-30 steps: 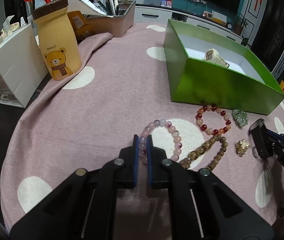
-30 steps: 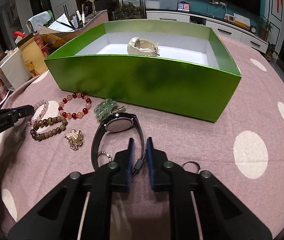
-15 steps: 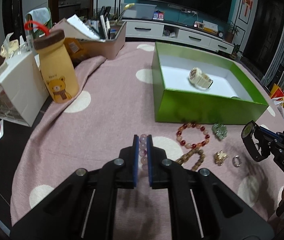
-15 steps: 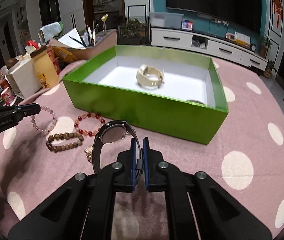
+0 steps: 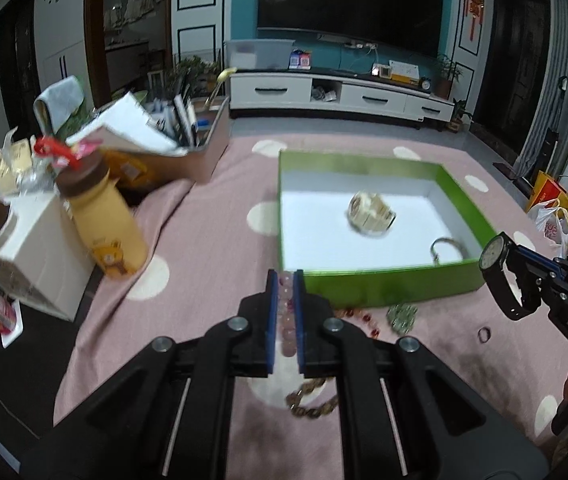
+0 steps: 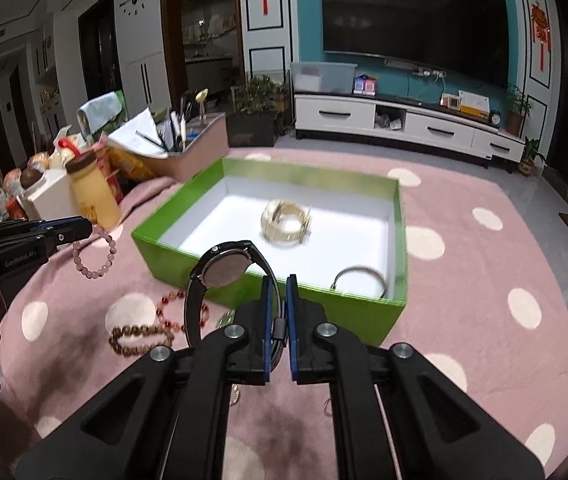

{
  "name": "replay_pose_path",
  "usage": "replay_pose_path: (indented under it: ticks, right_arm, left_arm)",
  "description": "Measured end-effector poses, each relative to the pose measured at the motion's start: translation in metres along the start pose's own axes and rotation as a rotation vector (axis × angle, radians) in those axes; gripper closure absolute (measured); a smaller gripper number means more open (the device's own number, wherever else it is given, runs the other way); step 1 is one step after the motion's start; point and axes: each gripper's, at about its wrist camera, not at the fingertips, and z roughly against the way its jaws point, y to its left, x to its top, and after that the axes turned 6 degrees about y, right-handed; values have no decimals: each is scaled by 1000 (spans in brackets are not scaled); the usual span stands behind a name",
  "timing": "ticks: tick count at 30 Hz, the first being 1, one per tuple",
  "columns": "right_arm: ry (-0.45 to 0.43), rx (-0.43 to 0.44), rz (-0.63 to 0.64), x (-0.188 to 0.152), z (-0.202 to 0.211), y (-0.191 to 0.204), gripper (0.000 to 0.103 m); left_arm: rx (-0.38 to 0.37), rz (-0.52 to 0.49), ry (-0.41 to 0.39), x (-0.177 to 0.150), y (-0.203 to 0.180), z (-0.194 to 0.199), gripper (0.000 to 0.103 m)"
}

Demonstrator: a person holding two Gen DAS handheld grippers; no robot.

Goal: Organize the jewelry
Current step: 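Carry the bracelet and black watch into the green box and release both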

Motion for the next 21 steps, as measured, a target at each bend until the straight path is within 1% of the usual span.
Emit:
replay_pose_path:
  ticks: [4, 10, 16, 21]
  right_arm:
    - [-25, -16, -1, 13, 4, -5, 97]
    - [-43, -29, -4, 31, 0, -11, 97]
    - [-28, -33, -11, 44, -17, -16, 97]
    - [20, -34, -26, 49, -42, -22, 97]
  left_arm:
    - [-14, -20, -24, 19, -13, 0, 96]
    - [-36, -44, -32, 44, -30, -9, 96]
    - [-56, -60, -7, 64, -43, -30, 96]
    - [-63, -53, 52, 72, -46, -61, 96]
